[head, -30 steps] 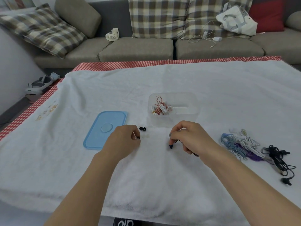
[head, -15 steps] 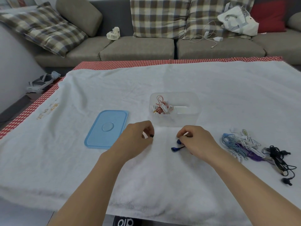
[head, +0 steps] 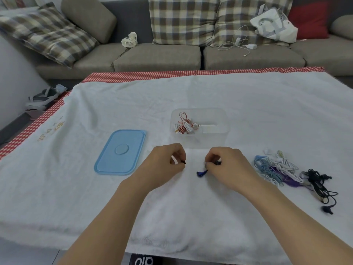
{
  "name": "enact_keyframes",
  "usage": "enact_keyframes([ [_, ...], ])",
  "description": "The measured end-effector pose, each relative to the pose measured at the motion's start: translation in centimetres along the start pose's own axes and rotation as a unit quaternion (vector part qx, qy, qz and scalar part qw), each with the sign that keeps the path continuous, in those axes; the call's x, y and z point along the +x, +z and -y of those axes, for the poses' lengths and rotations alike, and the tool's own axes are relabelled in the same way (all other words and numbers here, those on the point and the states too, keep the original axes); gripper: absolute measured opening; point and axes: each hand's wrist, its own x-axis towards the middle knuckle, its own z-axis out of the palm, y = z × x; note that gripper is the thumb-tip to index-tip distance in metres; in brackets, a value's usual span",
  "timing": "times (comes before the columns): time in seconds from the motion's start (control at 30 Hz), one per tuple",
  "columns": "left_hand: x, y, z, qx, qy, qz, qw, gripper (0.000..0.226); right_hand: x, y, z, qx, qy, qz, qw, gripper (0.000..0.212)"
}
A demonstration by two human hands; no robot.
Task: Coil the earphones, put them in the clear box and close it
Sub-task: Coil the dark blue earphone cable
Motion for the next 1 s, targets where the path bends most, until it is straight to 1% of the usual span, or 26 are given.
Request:
enact_keyframes([
  [0.07, 0.1, 0.1, -0.2, -0.004, 0.002, 0.000, 1.000, 0.011, -0.2, -0.5, 0.9, 0.142, 0.014, 0.003, 0.990, 0.011],
  [0.13, 0.2, 0.1, -0.5, -0.007, 0.002, -0.001, 1.000, 0.012, -0.4, -0.8, 1.9, 0.261, 0.031, 0.032, 0.964, 0.009],
  [0.23, 0.3, 0.3, -0.9, -0.038, 0.007, -0.003, 0.999, 0.013, -0.7, -0.8, 2.6, 0.330, 0.048, 0.063, 0.941, 0.010],
  [0.33, 0.4, 0.4, -1.1, -0.059, 0.013, -0.007, 0.998, 0.013, -0.6, -0.7, 2.6, 0.334, 0.060, 0.072, 0.938, 0.009],
  [0.6, 0.2, 0.3, -1.7, -0.118, 0.022, -0.010, 0.993, 0.012, -0.4, -0.6, 2.1, 0.297, 0.047, 0.054, 0.952, 0.008],
  [0.83, 0.0, 0.1, -1.9, -0.124, 0.031, -0.003, 0.992, 0.017, -0.5, -0.8, 2.1, 0.300, 0.047, 0.048, 0.952, 0.007],
  [1.0, -0.3, -0.2, -2.1, -0.123, 0.041, -0.018, 0.991, 0.012, -0.4, -1.1, 2.3, 0.328, 0.063, 0.054, 0.941, 0.009],
])
